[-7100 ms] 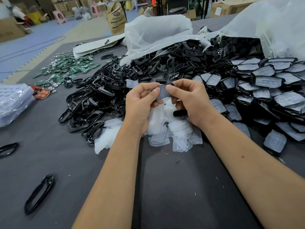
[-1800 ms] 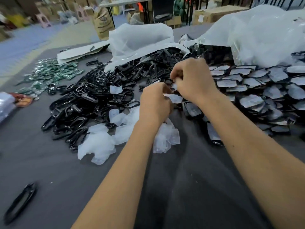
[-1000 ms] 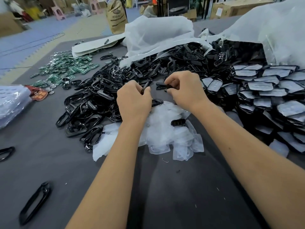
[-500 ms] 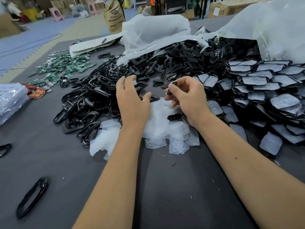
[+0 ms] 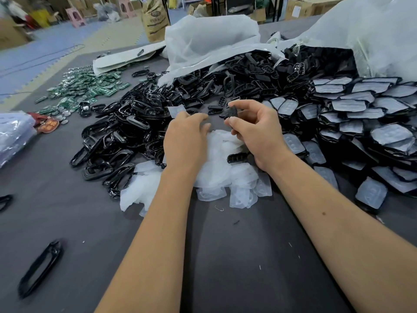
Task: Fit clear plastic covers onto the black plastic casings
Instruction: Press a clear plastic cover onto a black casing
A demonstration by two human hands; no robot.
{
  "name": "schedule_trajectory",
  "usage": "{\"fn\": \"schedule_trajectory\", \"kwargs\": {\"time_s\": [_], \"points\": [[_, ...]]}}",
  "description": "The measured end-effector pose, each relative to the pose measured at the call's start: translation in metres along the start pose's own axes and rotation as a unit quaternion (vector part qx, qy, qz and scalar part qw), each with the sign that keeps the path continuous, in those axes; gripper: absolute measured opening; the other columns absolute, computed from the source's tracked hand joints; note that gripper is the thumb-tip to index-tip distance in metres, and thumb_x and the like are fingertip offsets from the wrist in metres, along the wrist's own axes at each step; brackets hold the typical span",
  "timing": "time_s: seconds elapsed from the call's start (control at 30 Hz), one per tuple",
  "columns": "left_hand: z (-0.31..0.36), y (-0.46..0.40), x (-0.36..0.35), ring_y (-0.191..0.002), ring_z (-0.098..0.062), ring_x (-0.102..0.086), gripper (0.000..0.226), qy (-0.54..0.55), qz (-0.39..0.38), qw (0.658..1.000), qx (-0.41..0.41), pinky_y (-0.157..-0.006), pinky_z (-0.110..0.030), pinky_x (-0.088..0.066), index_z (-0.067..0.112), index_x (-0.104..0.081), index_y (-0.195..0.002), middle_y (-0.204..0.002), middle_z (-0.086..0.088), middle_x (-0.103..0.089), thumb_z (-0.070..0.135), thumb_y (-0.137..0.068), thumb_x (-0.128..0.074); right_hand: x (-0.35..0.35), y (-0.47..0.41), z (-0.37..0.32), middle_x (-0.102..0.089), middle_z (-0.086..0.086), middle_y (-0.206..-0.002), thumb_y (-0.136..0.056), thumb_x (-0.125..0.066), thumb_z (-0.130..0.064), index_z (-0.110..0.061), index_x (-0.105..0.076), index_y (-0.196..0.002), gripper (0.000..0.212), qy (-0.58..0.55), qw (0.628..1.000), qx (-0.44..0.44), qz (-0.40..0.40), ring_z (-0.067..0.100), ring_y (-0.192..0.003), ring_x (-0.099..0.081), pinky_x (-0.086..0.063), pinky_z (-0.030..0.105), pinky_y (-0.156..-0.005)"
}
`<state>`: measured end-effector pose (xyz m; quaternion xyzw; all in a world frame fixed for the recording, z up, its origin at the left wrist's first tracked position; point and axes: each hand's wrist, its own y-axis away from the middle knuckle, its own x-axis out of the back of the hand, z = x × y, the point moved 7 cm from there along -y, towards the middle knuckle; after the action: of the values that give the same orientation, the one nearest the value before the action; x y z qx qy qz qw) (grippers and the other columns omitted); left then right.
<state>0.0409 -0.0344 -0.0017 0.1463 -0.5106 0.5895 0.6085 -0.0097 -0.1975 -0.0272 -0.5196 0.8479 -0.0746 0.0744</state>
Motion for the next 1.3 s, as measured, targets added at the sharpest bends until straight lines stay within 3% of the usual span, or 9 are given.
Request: {"fn": "schedule_trajectory", "kwargs": {"time_s": [0.23,0.4,0.57,0.67,0.77,0.83,0.97,1.17,1.3], "points": [[-0.004,0.001,0.017,-0.106,-0.028,-0.054,0.028,0.003,0.085,0.996,0.004,-0.082,-0.028,-0.035,0.013,-0.07,-0.117,-0.113,-0.01,-0.064,0.011,-0.105,-0.045,-0.005,0.003,-0.003,-0.074,-0.002,-0.081,-0.088,-0.064,-0.001,-0.021,-0.072,-0.103,0.026,-0.001,0.999,0.017,-0.028,0.007,-0.058,-0.05,-0.041,0.021,-0.053],[0.005,0.012,0.047,-0.072,-0.017,-0.043,0.033,0.093,0.234,0.968,0.016,-0.062,-0.018,-0.034,0.008,-0.063,-0.117,-0.094,-0.009,-0.052,-0.003,-0.097,-0.039,-0.007,0.001,-0.002,-0.051,-0.019,-0.056,-0.098,-0.051,0.001,-0.024,-0.077,-0.106,0.037,-0.019,0.999,0.014,-0.028,0.005,-0.049,-0.036,-0.031,0.021,-0.047],[-0.007,0.005,0.035,-0.086,-0.019,-0.051,0.027,0.176,0.198,0.96,0.087,-0.07,-0.016,-0.03,0.006,-0.067,-0.105,-0.098,-0.014,-0.063,0.001,-0.099,-0.041,-0.009,-0.002,0.003,-0.04,0.008,-0.075,-0.107,-0.045,-0.008,-0.017,-0.075,-0.112,0.032,-0.048,0.998,-0.012,-0.029,0.015,-0.056,-0.032,-0.024,0.029,-0.047],[-0.007,0.003,0.028,-0.095,-0.023,-0.057,0.018,0.182,0.18,0.962,0.09,-0.077,-0.021,-0.032,0.004,-0.065,-0.104,-0.1,-0.009,-0.066,0.006,-0.101,-0.047,-0.008,-0.002,0.005,-0.043,0.007,-0.07,-0.106,-0.044,-0.002,-0.013,-0.074,-0.119,0.034,-0.045,0.999,-0.025,-0.018,0.013,-0.057,-0.036,-0.031,0.027,-0.049],[-0.004,0.003,0.024,-0.084,-0.02,-0.059,0.013,0.198,0.158,0.964,0.081,-0.074,-0.029,-0.041,0.006,-0.064,-0.101,-0.089,-0.002,-0.066,0.011,-0.102,-0.052,-0.004,0.001,0.003,-0.057,-0.006,-0.061,-0.099,-0.052,0.005,-0.019,-0.076,-0.116,0.039,-0.018,1.0,-0.013,-0.003,0.012,-0.053,-0.043,-0.043,0.025,-0.052],[-0.003,0.004,0.024,-0.074,-0.014,-0.06,0.009,0.225,0.157,0.958,0.086,-0.07,-0.029,-0.047,0.009,-0.064,-0.097,-0.079,0.003,-0.063,0.011,-0.101,-0.056,-0.001,0.002,-0.001,-0.07,-0.01,-0.077,-0.095,-0.06,0.005,-0.023,-0.076,-0.112,0.036,-0.004,1.0,0.007,0.017,0.011,-0.062,-0.058,-0.05,0.023,-0.059],[-0.008,0.003,0.012,-0.064,-0.024,-0.074,0.007,0.335,0.096,0.924,0.159,-0.07,-0.043,-0.063,0.008,-0.06,-0.092,-0.085,-0.015,-0.071,0.003,-0.096,-0.064,0.007,0.003,-0.003,-0.076,0.0,-0.087,-0.089,-0.075,-0.001,-0.02,-0.072,-0.095,0.02,0.006,0.997,0.038,0.071,0.015,-0.077,-0.074,-0.053,0.019,-0.065],[-0.003,0.003,0.0,-0.065,-0.028,-0.077,0.015,0.447,0.006,0.868,0.215,-0.076,-0.042,-0.065,0.006,-0.065,-0.094,-0.077,-0.014,-0.076,-0.008,-0.089,-0.065,0.007,0.004,-0.007,-0.078,-0.007,-0.08,-0.09,-0.074,-0.003,-0.025,-0.08,-0.092,0.023,0.021,0.995,0.068,0.073,0.005,-0.067,-0.071,-0.055,0.018,-0.066],[0.004,0.001,-0.005,-0.069,-0.029,-0.077,0.017,0.465,-0.033,0.86,0.207,-0.072,-0.035,-0.064,0.006,-0.073,-0.099,-0.076,-0.011,-0.077,-0.006,-0.092,-0.063,0.005,0.004,-0.007,-0.078,0.002,-0.08,-0.089,-0.076,-0.001,-0.017,-0.077,-0.092,0.016,0.017,0.996,0.064,0.066,0.016,-0.069,-0.076,-0.058,0.025,-0.063]]}}
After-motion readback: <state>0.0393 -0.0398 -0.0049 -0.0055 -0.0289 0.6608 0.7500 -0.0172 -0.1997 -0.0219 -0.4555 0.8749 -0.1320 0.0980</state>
